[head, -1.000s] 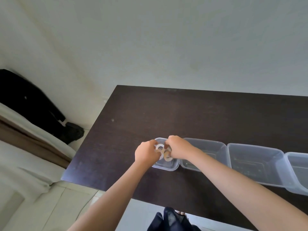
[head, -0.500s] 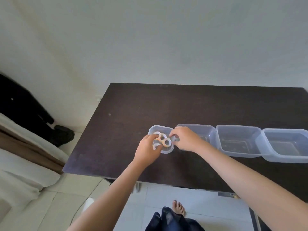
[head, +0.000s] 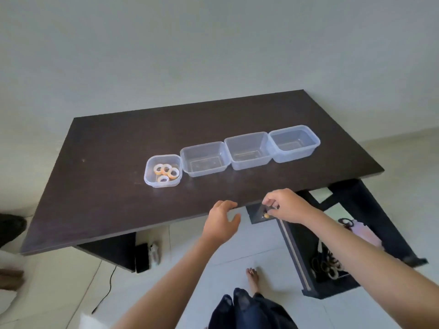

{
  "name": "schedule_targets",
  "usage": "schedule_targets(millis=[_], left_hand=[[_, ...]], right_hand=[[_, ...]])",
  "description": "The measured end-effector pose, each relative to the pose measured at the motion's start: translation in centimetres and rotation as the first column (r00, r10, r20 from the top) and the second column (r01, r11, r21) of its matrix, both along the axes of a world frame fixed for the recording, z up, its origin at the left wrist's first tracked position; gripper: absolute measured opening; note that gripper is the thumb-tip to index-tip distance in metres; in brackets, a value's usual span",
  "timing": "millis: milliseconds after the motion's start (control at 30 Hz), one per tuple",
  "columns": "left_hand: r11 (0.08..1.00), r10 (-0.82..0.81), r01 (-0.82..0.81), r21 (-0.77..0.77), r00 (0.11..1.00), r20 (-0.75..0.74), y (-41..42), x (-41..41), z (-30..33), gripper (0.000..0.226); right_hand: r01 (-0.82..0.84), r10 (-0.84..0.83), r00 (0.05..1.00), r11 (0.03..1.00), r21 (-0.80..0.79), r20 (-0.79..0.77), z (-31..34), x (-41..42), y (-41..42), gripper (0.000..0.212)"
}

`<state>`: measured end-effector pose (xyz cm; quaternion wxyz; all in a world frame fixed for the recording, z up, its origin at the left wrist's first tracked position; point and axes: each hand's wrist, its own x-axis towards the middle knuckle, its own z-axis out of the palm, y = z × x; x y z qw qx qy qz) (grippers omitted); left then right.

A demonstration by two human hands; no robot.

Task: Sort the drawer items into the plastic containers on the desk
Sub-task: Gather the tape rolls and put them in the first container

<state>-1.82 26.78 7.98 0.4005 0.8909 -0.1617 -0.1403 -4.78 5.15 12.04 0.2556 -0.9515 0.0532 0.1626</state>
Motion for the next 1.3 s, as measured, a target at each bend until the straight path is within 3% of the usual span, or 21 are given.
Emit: schedule_targets(millis=[300, 467, 667, 1000, 1167, 1300], left_hand=[[0.978, -0.204, 0.208, 0.015, 0.971, -0.127, -13.9, -6.9, -2.6, 0.033], [0.971, -0.206, 0.23, 0.069, 0.946, -0.25, -22.3, -10.4, -5.9, 0.035], [0.92, -0.145, 0.296, 0.255, 0.865, -0.481, -28.3, -13.1, -11.2, 0.045], [0.791, -0.073, 0.393, 0.469, 0.822, -0.565, -31.1, -13.4, -17.0, 0.045], [0.852, -0.037, 0.278, 0.443, 0.877, -0.479, -31.9, -12.6, -17.7, 0.06], [0.933, 0.01, 0.169, 0.318, 0.871, -0.491, -32.1, -11.6, -17.7, 0.059]], right_hand=[[0.201, -0.209, 0.967, 0.977, -0.068, -0.143, -3.6, -10.4, -13.5, 0.026], [0.136, -0.153, 0.946, 0.987, -0.081, -0.286, -8.5, -13.6, -20.3, 0.023], [0.055, -0.057, 0.903, 0.998, -0.017, -0.426, -14.9, -14.9, -25.4, 0.03], [0.069, -0.002, 0.88, 0.99, 0.123, -0.476, -21.8, -15.6, -26.5, 0.028], [0.089, -0.005, 0.909, 0.979, 0.182, -0.416, -22.7, -16.0, -27.3, 0.042], [0.056, 0.029, 0.927, 0.975, 0.216, -0.374, -22.8, -15.7, -27.9, 0.059]])
